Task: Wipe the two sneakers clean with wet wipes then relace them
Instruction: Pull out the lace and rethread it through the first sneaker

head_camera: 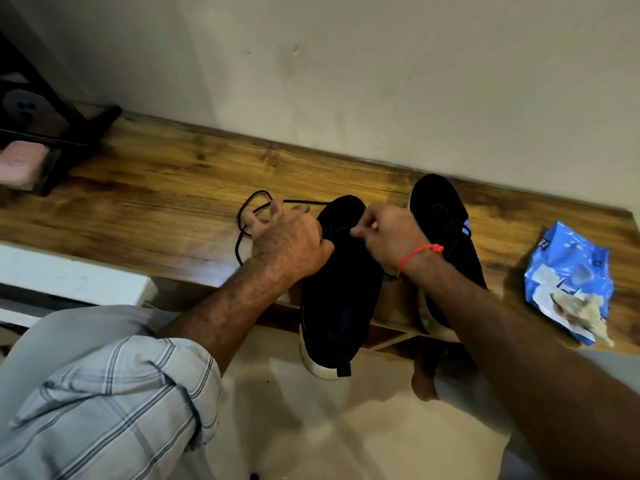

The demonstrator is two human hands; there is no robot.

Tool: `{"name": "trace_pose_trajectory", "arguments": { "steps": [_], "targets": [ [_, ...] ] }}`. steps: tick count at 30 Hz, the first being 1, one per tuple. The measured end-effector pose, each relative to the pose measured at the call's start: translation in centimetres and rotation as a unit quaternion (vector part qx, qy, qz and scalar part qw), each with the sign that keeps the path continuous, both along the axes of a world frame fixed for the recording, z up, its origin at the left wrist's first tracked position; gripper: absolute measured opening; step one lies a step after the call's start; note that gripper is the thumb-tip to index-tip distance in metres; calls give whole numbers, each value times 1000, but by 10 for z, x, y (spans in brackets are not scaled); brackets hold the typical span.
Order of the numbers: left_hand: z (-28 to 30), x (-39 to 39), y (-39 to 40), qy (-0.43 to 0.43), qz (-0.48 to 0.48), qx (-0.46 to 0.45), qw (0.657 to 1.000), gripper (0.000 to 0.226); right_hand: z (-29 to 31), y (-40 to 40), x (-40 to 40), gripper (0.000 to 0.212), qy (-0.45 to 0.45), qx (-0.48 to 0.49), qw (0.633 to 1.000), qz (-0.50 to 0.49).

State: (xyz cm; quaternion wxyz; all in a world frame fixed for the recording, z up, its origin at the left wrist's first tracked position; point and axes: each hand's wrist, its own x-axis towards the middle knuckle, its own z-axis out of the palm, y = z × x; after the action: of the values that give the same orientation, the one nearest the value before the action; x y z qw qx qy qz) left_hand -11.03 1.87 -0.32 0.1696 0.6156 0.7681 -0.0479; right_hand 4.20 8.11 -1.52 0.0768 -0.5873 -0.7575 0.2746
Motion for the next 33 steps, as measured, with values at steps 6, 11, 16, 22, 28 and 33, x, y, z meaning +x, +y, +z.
{"name": "trace_pose_trajectory", "arguments": {
  "steps": [6,11,16,22,28,33],
  "targets": [
    [1,1,1,-12,-9,-6,1000,26,8,17,19,20,-11,24,999,-17],
    [1,1,0,-13,-16,-5,1000,27,-5,-8,-5,37,-189,84,967,147],
    [0,-1,1,-13,-12,-13,1000,28,-5,-2,-7,13,-127,51,983,119],
    [0,-2,2,-18,-6,-15,1000,27,11,43,37,17,-35,118,989,-79],
    [-2,-1,3,-16,-17,-15,1000,29,1,16,14,42,-113,103,984,98],
    [-2,1,2,-6,-15,-18,1000,28,-9,-5,-12,24,-185,84,967,150]
  ]
}}
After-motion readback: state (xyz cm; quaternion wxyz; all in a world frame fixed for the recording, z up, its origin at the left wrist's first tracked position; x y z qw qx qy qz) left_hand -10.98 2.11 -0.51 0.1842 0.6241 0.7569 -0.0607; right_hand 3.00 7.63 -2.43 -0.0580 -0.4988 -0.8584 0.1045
